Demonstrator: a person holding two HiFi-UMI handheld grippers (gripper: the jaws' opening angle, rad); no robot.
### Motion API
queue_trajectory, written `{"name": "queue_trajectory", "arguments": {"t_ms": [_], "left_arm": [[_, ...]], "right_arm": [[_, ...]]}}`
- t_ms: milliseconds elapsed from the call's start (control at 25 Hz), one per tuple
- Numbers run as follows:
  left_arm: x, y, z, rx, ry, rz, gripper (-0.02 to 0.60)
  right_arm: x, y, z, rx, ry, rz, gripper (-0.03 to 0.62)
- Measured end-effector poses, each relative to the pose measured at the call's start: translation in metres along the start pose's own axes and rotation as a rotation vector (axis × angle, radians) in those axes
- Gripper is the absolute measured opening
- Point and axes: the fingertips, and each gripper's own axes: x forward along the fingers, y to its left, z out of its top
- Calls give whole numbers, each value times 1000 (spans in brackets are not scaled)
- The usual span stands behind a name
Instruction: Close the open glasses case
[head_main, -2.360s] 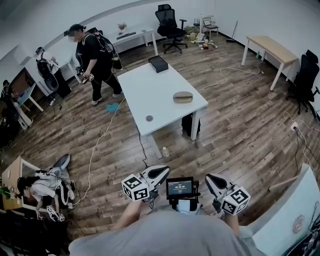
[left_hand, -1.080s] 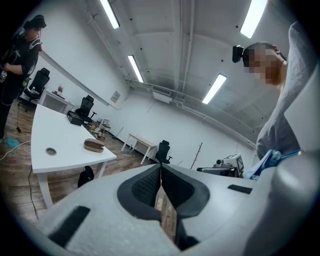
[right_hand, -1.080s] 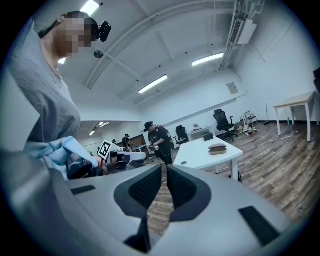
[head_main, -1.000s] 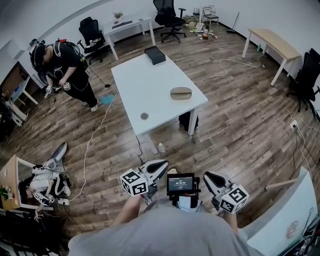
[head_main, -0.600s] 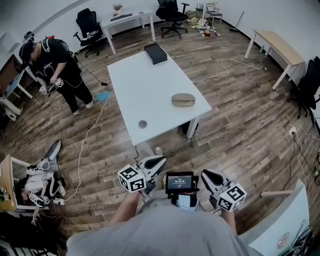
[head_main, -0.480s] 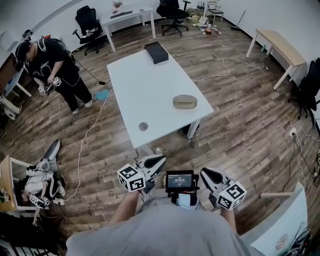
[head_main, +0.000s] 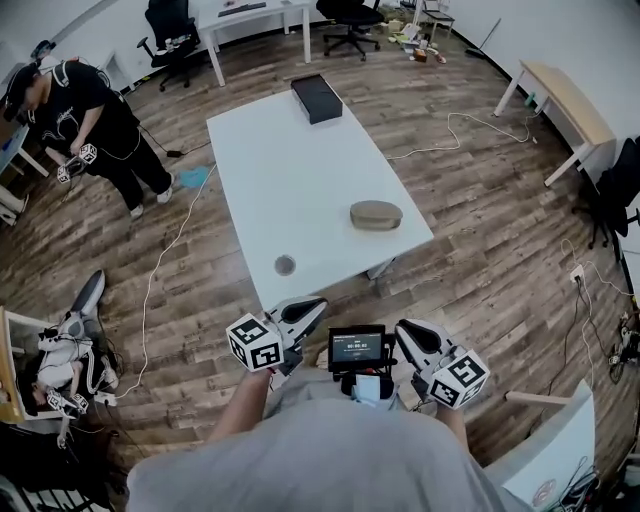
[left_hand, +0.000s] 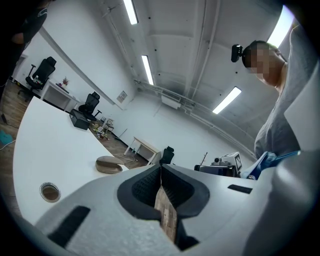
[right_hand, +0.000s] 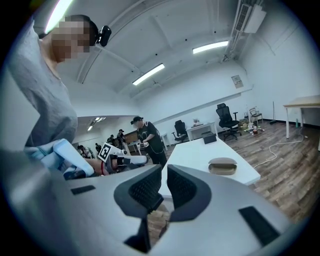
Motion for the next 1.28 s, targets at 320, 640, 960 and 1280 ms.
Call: {"name": "queue_trajectory", "arguments": {"t_ms": [320, 640, 960, 1280], "left_arm": [[14, 21, 3, -41, 9, -1, 18], [20, 35, 19, -18, -55, 126, 18], [4, 49, 27, -17, -136, 257, 18], [-9, 45, 15, -47, -133, 327, 18]], "right_arm": [[15, -33, 15, -43, 18, -42, 34], [34, -81, 25, -88, 76, 8, 34], [81, -131, 25, -254, 179, 55, 34], [137, -176, -3, -546, 328, -35, 34]]}}
